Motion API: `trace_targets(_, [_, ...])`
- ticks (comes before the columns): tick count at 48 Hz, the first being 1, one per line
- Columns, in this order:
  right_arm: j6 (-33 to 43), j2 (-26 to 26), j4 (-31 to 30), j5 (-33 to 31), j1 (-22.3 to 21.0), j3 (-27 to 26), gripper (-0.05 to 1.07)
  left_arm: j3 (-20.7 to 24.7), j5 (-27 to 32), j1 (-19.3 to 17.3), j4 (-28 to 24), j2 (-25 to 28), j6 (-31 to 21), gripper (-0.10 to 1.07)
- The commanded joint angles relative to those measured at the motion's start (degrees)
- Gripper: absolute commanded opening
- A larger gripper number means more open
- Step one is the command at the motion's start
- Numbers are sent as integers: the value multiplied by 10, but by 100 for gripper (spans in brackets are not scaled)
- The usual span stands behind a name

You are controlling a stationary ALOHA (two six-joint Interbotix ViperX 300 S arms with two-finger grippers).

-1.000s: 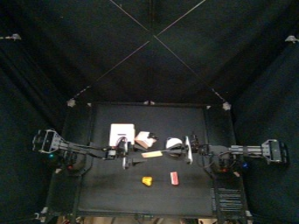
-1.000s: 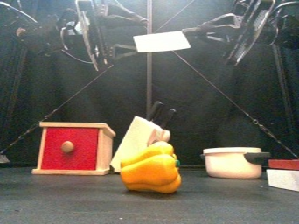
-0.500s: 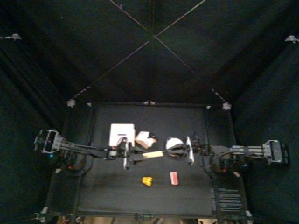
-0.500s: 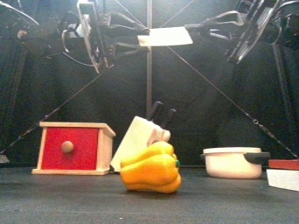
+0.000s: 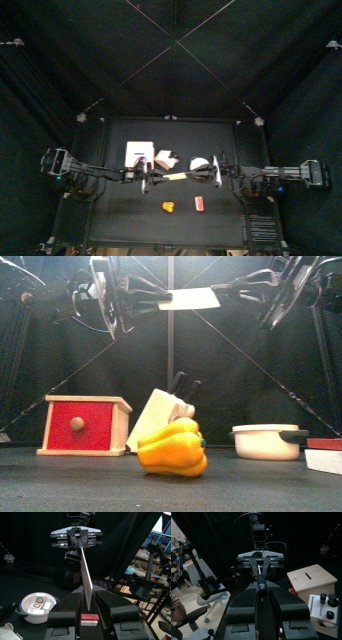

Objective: Grab cleaver with other hand

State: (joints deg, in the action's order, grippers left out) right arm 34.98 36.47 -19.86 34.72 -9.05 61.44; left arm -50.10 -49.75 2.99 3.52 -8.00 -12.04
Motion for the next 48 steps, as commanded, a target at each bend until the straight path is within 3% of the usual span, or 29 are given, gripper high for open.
trace_targets(1, [-1,2,2,5,-2,-7,46,13,-11,-3,0,-3,1,59])
trace_targets(10, [-1,2,2,5,-2,-7,46,11,-25,-4,-1,-3,1,45])
trace_targets(24, [-1,-4,1,5,-2,-7,48,4,-25,-4,-2,-3,1,15])
trace_targets(32, [-1,-11,-4,5,-2,-9,53,2,-25,-6,-2,-4,2,14])
trace_targets(48, [1,-14,2,5,3,-9,86,-11,-25,-18,-3,-6,3,14])
